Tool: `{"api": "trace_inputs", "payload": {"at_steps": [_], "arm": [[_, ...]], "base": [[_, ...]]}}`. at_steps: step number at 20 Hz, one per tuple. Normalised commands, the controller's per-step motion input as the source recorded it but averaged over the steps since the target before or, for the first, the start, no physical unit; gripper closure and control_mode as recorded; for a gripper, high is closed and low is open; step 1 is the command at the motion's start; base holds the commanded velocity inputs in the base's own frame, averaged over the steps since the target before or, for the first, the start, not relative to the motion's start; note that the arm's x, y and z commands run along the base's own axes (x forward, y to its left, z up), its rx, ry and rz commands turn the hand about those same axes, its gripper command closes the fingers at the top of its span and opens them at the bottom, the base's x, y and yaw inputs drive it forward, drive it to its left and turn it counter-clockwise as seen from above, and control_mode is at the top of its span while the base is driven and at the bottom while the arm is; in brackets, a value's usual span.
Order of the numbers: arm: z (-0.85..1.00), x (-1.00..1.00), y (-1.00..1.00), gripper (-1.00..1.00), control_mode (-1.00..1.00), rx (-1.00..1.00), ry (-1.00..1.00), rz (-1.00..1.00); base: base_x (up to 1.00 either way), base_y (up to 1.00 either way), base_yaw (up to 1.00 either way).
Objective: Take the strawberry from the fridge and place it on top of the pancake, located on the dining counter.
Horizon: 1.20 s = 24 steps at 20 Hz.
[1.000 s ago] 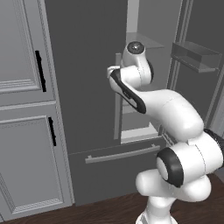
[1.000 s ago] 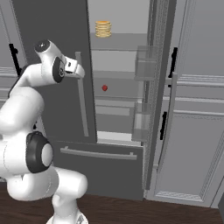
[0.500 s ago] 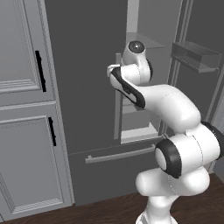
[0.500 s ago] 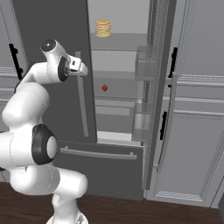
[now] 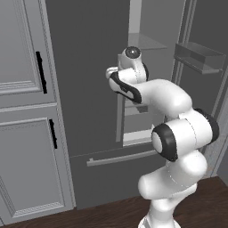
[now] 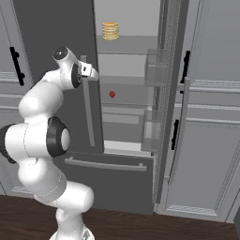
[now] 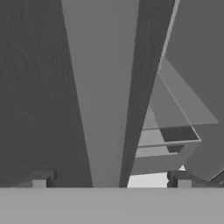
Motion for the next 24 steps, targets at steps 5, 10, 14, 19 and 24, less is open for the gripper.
{"api": "trace_inputs", "payload": {"at_steps": [5,10,14,19,24], "arm": [[-0.02,0.53,0.21,-1.0,-1.0,-0.01,0.0,0.0],[-0.1,0.21,0.01,-1.0,-1.0,0.0,-0.03,0.0],[-0.3,0.09,-0.19,-1.0,-1.0,0.0,-0.04,0.0],[-0.38,0.12,-0.14,-1.0,-1.0,0.0,-0.05,0.0],[-0.37,0.07,0.0,-1.0,-1.0,0.0,-0.17,-0.01]], "base": [[0.0,0.0,0.0],[0.0,0.0,0.0],[0.0,0.0,0.0],[0.0,0.0,0.0],[0.0,0.0,0.0]]}}
